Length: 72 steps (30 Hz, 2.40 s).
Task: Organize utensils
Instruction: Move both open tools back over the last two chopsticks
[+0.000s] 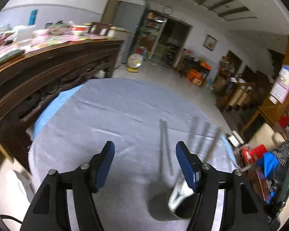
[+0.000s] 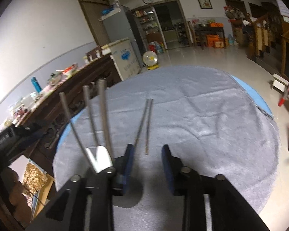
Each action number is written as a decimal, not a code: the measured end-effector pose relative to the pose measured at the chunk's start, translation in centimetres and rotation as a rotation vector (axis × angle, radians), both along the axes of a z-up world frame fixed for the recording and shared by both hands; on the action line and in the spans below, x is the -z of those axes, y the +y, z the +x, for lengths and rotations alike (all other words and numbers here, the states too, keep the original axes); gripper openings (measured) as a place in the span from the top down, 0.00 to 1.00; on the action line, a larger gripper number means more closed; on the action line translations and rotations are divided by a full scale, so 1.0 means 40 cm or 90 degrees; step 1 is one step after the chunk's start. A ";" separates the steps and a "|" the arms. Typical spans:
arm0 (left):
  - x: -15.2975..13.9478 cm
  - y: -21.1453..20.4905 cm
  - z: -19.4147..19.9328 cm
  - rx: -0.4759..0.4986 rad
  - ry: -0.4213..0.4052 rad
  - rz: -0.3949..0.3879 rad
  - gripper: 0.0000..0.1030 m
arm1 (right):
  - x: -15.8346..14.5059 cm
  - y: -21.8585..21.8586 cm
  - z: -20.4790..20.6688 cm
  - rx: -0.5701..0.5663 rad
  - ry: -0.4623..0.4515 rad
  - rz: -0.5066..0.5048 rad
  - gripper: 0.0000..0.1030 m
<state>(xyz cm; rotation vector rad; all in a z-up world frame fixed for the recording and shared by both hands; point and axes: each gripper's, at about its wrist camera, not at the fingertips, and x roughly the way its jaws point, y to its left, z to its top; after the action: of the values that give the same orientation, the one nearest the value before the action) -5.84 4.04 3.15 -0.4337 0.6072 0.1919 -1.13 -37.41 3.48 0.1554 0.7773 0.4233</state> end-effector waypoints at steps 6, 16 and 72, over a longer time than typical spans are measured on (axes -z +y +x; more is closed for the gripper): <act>0.076 0.098 0.026 -0.070 0.073 -0.016 0.34 | 0.034 -0.037 0.025 0.040 0.020 -0.035 0.31; 0.213 0.134 0.078 -0.072 0.191 -0.010 0.34 | 0.103 -0.080 0.068 0.096 0.071 -0.082 0.26; 0.359 0.115 0.174 -0.035 0.303 0.028 0.34 | 0.233 -0.069 0.170 0.115 0.159 -0.174 0.26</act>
<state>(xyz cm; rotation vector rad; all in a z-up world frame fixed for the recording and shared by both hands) 1.13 8.64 -11.23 -0.3631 1.0556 0.3659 5.66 -40.18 -5.84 0.0222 1.0487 0.1242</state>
